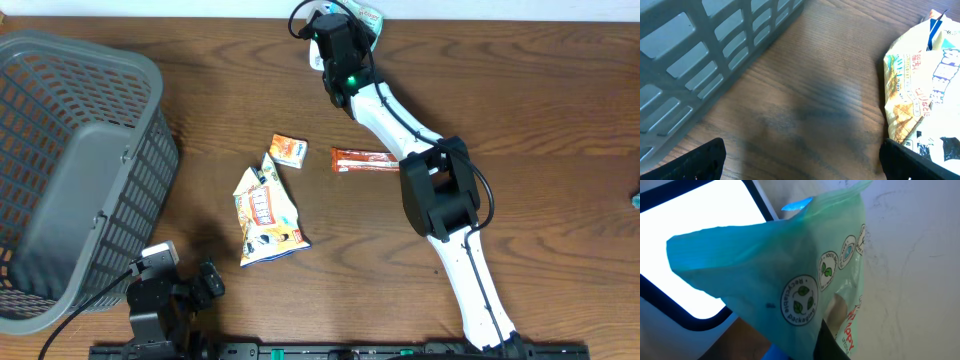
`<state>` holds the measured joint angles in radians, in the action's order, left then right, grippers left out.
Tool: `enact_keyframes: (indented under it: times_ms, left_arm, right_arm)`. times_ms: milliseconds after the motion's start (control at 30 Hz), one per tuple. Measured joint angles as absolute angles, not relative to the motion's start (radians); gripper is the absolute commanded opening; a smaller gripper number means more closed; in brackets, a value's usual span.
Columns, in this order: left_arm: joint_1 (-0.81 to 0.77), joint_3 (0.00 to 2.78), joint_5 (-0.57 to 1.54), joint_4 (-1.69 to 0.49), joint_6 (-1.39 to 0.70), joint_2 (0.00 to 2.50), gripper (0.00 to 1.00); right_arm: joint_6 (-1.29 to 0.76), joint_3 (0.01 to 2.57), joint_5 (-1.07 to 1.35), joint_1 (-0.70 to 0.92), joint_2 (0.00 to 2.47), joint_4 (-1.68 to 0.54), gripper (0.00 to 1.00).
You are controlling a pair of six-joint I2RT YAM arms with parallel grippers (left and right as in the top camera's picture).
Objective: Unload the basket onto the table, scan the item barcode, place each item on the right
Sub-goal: 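Hold the mint wipes pack up at the white scanner, then carry the wipes pack to the right table edge and release it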
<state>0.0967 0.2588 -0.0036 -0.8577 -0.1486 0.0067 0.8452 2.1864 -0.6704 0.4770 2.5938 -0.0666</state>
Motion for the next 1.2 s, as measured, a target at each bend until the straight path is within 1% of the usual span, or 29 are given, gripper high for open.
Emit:
enact_keyframes:
  times_ms: [133, 333, 467, 633, 733, 833, 933, 1033, 1200]
  left_arm:
    - [0.097, 0.259, -0.004, -0.858, -0.148, 0.007, 0.98]
    - [0.097, 0.259, -0.004, -0.858, -0.148, 0.007, 0.98]
    - [0.097, 0.259, -0.003, -0.858, -0.148, 0.006, 0.98]
    - [0.097, 0.259, -0.004, -0.858, -0.148, 0.006, 0.98]
    - [0.097, 0.259, -0.004, -0.858, -0.148, 0.007, 0.98]
    - [0.097, 0.259, -0.003, -0.858, -0.149, 0.007, 0.98]
    - [0.097, 0.259, -0.003, -0.858, -0.148, 0.007, 0.98]
    - [0.097, 0.259, -0.004, -0.858, -0.148, 0.007, 0.98]
    - [0.097, 0.259, -0.004, -0.858, -0.149, 0.007, 0.98]
  right_arm:
    - [0.834, 2.186, -0.675, 0.477, 2.594, -0.067, 0.01]
    - [0.820, 2.187, -0.759, 0.477, 2.593, -0.089, 0.01]
    - [0.794, 2.187, -0.812, 0.470, 2.579, -0.176, 0.01]
    - [0.707, 2.187, -0.857, 0.422, 2.507, -0.366, 0.01]
    - [0.633, 2.188, -0.896, 0.363, 2.445, -0.481, 0.01]
    - [0.516, 2.199, -0.931, 0.285, 2.395, -0.657, 0.01]
    - [0.350, 2.210, -0.947, 0.194, 2.375, -0.851, 0.01]
    - [0.191, 2.207, -0.907, 0.105, 2.376, -1.003, 0.01]
    - [0.009, 2.183, -0.831, -0.046, 2.376, -1.090, 0.01]
